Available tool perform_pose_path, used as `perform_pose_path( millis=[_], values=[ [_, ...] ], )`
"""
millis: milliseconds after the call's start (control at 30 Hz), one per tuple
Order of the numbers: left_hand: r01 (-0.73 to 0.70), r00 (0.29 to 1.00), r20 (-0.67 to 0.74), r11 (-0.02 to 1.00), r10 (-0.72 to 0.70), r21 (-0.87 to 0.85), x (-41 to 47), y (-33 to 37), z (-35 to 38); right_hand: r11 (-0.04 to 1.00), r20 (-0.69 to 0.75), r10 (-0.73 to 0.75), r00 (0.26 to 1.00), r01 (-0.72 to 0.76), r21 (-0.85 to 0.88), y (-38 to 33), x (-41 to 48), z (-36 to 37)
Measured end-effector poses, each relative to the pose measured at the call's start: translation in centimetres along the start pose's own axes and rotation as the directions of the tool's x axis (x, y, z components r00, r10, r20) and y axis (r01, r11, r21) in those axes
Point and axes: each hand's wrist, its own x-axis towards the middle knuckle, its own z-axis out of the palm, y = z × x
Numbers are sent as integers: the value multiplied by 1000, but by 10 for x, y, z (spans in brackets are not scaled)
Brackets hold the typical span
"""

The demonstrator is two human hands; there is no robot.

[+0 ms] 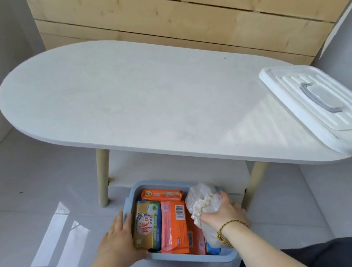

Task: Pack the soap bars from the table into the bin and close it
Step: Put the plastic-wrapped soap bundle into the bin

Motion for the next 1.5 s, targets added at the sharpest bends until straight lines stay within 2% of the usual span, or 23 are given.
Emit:
perform_pose_path(
  millis=[100, 233, 367, 600, 800, 1000, 1067, 1133, 1267, 1333, 1367, 1433, 1500],
  values=[
    [-9, 1000, 27, 1000, 8, 26, 5, 1, 4, 996, -36, 88, 995, -88, 12, -5, 7, 21],
    [-8, 1000, 21, 999, 7, 46, 9, 3, 6, 991, -94, 130, 987, -126, 50, -5, 12, 53],
    [4, 1000, 25, 998, -6, 61, 13, 4, 8, 991, -143, 111, 983, -119, -53, 2, 14, 79],
    [11, 999, 51, 998, -14, 63, 20, 2, 8, 994, 16, 13, 1000, -11, -112, 9, 34, 87],
    [9, 999, 47, 996, -14, 86, 23, 2, 9, 954, -5, -105, 994, 99, -284, 10, 33, 94],
    [35, 999, 6, 990, -36, 138, 19, 4, 7, 898, 172, -56, 983, 125, -421, -6, 42, 65],
    [47, 999, -20, 989, -45, 139, 15, 6, 6, 913, 220, -67, 973, 149, -381, -4, 40, 51],
    [42, 998, -56, 987, -34, 156, 9, 9, 4, 946, 193, -120, 974, 171, -276, 2, 31, 34],
    [-52, 983, -165, 981, 83, 186, -8, 30, 2, 943, -48, -320, 946, 313, -115, 7, -3, -10],
    [-164, 943, -264, 975, 201, 152, -21, 48, -6, 900, -180, -434, 883, 433, -47, 9, -23, -35],
    [-239, 892, -361, 961, 273, 137, -32, 59, -13, 869, -254, -480, 840, 494, -12, 13, -37, -51],
    [-392, 752, -526, 911, 397, 126, -53, 76, -25, 790, -411, -550, 727, 612, 26, 18, -62, -83],
    [-559, 542, -673, 814, 504, 159, -71, 86, -35, 697, -596, -582, 553, 717, -16, 23, -80, -118]
  ],
)
